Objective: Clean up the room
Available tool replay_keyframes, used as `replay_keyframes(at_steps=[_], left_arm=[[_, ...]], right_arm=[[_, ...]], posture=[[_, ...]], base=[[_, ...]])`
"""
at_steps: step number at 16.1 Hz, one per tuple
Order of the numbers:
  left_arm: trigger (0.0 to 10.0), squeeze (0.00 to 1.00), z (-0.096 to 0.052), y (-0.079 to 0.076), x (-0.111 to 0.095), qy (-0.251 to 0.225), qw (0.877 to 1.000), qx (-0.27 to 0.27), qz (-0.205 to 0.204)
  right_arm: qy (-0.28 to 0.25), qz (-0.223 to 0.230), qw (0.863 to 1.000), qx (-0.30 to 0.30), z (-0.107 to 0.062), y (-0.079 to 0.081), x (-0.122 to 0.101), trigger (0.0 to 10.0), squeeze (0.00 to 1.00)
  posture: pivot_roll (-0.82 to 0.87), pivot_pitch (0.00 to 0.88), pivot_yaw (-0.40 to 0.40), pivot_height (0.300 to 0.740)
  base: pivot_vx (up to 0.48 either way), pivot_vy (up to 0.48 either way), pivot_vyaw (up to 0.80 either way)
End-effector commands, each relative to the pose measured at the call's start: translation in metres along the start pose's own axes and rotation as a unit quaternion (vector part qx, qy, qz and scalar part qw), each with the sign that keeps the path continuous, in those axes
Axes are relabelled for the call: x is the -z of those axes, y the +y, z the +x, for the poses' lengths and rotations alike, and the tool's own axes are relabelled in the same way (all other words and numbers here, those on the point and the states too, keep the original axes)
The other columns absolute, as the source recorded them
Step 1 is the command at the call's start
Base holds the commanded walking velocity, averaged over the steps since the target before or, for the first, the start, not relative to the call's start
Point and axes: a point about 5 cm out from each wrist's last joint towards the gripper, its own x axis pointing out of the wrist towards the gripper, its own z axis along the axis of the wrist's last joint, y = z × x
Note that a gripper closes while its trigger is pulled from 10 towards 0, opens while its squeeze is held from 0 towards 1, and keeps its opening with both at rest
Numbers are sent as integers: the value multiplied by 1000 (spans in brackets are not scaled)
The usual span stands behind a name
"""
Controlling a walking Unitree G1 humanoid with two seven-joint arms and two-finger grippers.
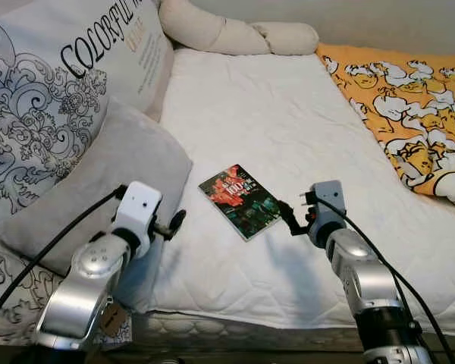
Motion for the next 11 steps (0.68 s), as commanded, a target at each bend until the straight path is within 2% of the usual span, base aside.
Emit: replay_keyframes(at_steps=[1, 2, 3, 4, 5, 7, 10, 11], left_arm=[[10000, 0, 1, -3, -3, -5, 1000, 11, 7], [10000, 0, 0, -4, -4, -7, 1000, 16, 8], [10000, 0, -2, -6, -3, -5, 1000, 28, 11], [10000, 0, -6, -9, -2, -1, 999, 47, 21], [10000, 0, -11, -10, -2, 3, 997, 64, 30], [10000, 0, -25, -11, 0, 13, 994, 99, 41], [10000, 0, -55, -7, 4, 53, 987, 140, 65], [10000, 0, -64, -6, 3, 59, 987, 136, 67]], right_arm=[[7, -13, 1000, 4, -2, -4, 1, 10000, 0], [19, -12, 1000, -2, 1, -4, 5, 10000, 0], [37, 16, 999, -4, 9, -4, 10, 10000, 0], [64, 56, 996, -5, 18, -5, 17, 10000, 467], [78, 83, 993, -13, 24, -4, 21, 10000, 1000], [107, 96, 989, -20, 30, -1, 28, 10000, 1000], [123, 72, 989, -49, 41, 12, 28, 10000, 1000], [116, 58, 991, -32, 45, 10, 22, 10000, 1000]], posture=[[44, 0, -44, 740], [37, 0, -34, 740], [34, 0, -27, 740], [37, 0, -18, 740], [43, 0, -10, 740], [63, 0, 1, 740], [144, 0, -13, 740], [168, 0, -22, 740]], base=[[0, 0, 0], [0, 0, 0], [0, 0, 0], [0, 0, 0], [0, 0, 0], [0, 0, 0], [0, 0, 0], [0, 0, 0]])
